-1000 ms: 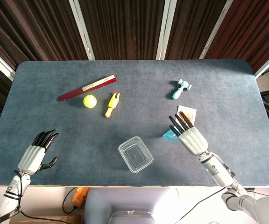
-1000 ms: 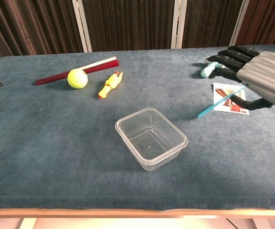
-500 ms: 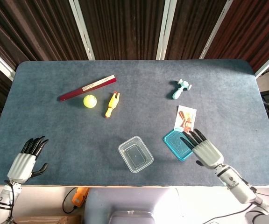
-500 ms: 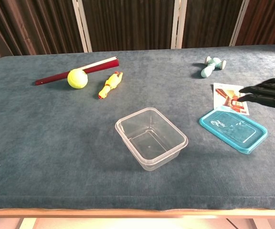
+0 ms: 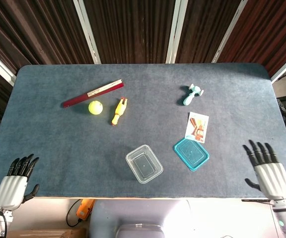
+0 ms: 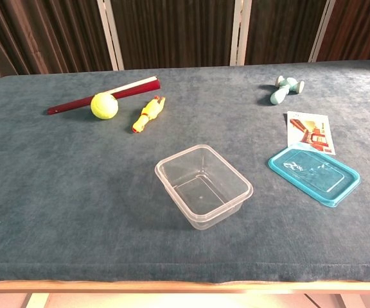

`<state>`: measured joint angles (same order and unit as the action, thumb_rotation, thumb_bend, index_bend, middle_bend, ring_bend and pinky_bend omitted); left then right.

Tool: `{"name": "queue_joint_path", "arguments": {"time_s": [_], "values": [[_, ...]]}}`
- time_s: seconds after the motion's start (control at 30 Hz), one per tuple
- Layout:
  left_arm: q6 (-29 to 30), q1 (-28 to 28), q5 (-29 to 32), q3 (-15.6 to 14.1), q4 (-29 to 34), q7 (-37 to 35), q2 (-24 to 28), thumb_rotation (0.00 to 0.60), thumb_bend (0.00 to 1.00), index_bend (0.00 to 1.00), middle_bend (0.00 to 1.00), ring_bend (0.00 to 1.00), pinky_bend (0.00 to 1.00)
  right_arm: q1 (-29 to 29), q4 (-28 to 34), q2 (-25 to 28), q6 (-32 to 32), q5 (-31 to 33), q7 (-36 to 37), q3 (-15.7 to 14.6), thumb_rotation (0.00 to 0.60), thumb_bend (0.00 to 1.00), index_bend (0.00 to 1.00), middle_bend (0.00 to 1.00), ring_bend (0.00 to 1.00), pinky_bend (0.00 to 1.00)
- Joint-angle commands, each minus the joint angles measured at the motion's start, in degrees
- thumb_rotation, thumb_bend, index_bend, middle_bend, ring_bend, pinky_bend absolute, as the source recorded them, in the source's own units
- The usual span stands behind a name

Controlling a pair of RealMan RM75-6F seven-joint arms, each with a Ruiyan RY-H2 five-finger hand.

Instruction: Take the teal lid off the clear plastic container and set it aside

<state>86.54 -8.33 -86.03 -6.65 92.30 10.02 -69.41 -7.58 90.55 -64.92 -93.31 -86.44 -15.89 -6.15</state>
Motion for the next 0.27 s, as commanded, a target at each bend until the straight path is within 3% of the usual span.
{"name": "queue_joint_path", "arguments": {"time_s": [0.03, 0.27], "values": [[2.3, 1.7, -1.5, 0.6, 0.0, -0.4, 0.8, 0.600, 0.35, 0.00, 0.00, 0.00, 0.00, 7.2, -0.8, -0.2, -6.0, 2.8, 5.6, 2.0, 0.600, 0.11, 0.00, 0.00, 0.00, 0.00], [1.3, 1.5, -3.6, 1.2, -1.9, -2.2, -0.1, 0.600, 0.35, 0.00, 0.00, 0.00, 0.00, 7.8, -0.7, 0.5, -5.0, 1.9, 7.5, 3.2, 0.600, 0.11, 0.00, 0.00, 0.00, 0.00]]}}
